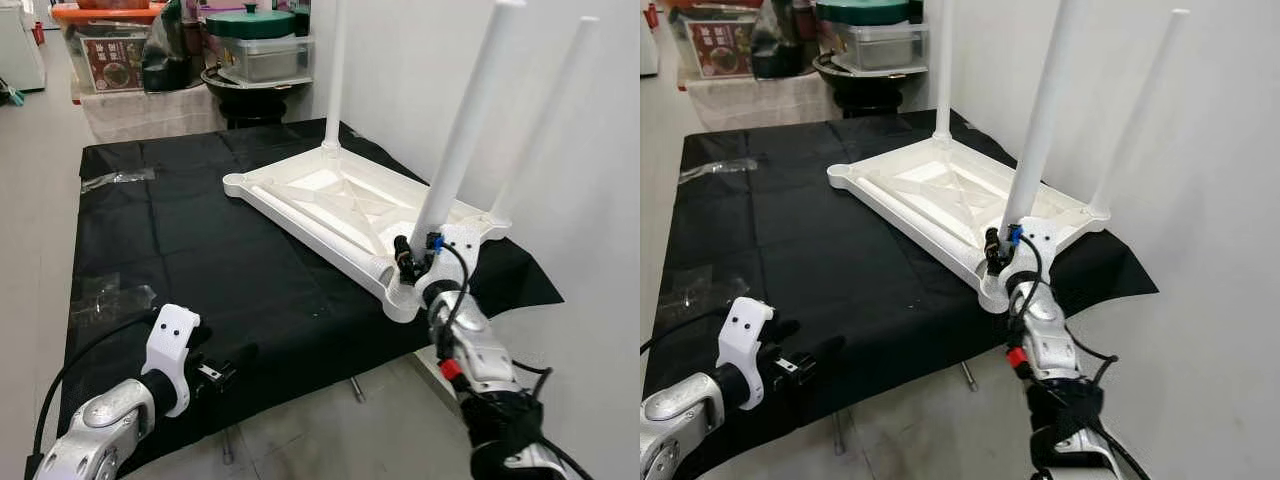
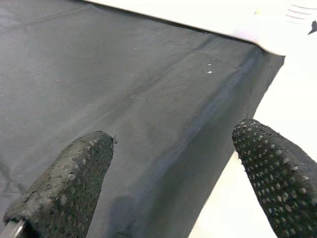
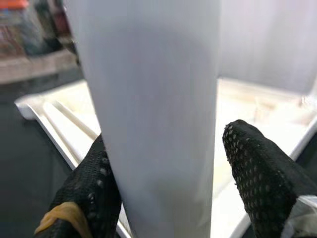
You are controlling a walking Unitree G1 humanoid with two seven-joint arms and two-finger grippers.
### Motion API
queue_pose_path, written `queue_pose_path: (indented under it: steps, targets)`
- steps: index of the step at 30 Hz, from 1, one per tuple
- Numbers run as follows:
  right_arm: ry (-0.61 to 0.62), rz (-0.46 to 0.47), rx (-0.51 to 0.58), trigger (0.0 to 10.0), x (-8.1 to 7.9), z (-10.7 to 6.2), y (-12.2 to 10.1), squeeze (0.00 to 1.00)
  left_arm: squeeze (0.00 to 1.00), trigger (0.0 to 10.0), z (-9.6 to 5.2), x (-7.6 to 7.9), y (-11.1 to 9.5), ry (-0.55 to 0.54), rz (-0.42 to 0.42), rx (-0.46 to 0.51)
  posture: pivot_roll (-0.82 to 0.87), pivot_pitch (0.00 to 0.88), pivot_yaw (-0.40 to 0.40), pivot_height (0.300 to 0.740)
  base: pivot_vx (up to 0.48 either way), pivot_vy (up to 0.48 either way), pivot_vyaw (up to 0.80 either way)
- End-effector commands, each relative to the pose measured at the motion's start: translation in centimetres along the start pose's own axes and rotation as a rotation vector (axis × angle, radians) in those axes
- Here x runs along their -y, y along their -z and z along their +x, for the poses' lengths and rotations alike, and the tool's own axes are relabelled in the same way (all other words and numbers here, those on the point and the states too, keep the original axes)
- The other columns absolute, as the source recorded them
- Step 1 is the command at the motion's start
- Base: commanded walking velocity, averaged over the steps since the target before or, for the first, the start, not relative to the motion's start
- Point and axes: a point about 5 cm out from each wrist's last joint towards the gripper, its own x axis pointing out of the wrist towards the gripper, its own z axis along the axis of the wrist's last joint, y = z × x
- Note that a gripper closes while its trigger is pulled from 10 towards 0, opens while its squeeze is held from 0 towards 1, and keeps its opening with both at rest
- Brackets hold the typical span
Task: Building children table
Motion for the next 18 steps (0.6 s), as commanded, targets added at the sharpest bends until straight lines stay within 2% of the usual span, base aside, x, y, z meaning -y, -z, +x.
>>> queue_pose_path:
  steps: [1, 4, 5, 7, 8, 11, 14, 15, 17, 18]
  targets:
    - [-0.004, 0.008, 0.024, 10.0, 0.7, -0.2, -0.3, 0.00, 0.00, 10.0, -0.2, -0.1, 0.5, 0.004, -0.002, -0.023, 0.09, 0.000, -0.056, 0.740, 0.000, 0.000, 0.00]
    - [-0.064, -0.019, 0.073, 10.0, 0.7, -0.2, -1.3, 0.00, 0.00, 10.0, -0.1, -0.1, 0.4, 0.010, -0.001, -0.021, 0.09, 0.000, -0.052, 0.740, 0.000, 0.000, 0.00]
    - [-0.138, -0.045, 0.116, 10.0, 0.5, 0.1, -2.5, 0.00, 0.00, 10.0, 0.0, -0.1, 0.4, 0.016, -0.001, -0.019, 0.08, 0.000, -0.049, 0.740, 0.000, 0.000, 0.00]
    - [-0.138, -0.045, 0.116, 10.0, 0.5, 0.1, -2.5, 0.00, 0.00, 10.0, 0.0, -0.1, 0.4, 0.016, -0.001, -0.019, 0.08, 0.000, -0.049, 0.740, 0.000, 0.000, 0.00]
    - [-0.185, -0.047, 0.121, 10.0, 0.4, 0.3, -2.9, 0.00, 0.00, 10.0, 0.1, 0.0, 0.4, 0.018, 0.000, -0.019, 0.09, 0.000, -0.048, 0.740, 0.000, 0.000, 0.00]
    - [-0.374, -0.063, 0.088, 10.0, 0.2, 0.7, -2.9, 0.00, 0.00, 10.0, 0.2, 0.0, 0.3, 0.025, -0.001, -0.016, 0.09, 0.000, -0.049, 0.740, 0.000, 0.000, 0.00]
    - [-0.433, -0.086, 0.067, 10.0, 0.5, 1.0, -2.9, 0.00, 0.00, 10.0, 0.2, 0.0, 0.3, 0.026, 0.000, -0.015, 0.09, 0.000, -0.050, 0.740, 0.000, 0.000, 0.00]
    - [-0.499, -0.111, 0.044, 10.0, 1.0, 1.2, -2.9, 0.00, 0.00, 10.0, 0.2, 0.0, 0.2, 0.027, 0.002, -0.014, 0.10, 0.000, -0.053, 0.740, 0.000, 0.000, 0.00]
    - [-0.499, -0.111, 0.044, 10.0, 1.0, 1.2, -2.9, 0.00, 0.00, 10.0, 0.2, 0.0, 0.2, 0.027, 0.002, -0.014, 0.10, 0.000, -0.053, 0.740, 0.000, 0.000, 0.00]
    - [-0.543, -0.121, 0.033, 10.0, 1.2, 1.4, -3.2, 0.00, 0.00, 10.0, 0.2, -0.1, 0.2, 0.025, 0.002, -0.015, 0.10, 0.000, -0.055, 0.740, 0.000, 0.000, 0.00]
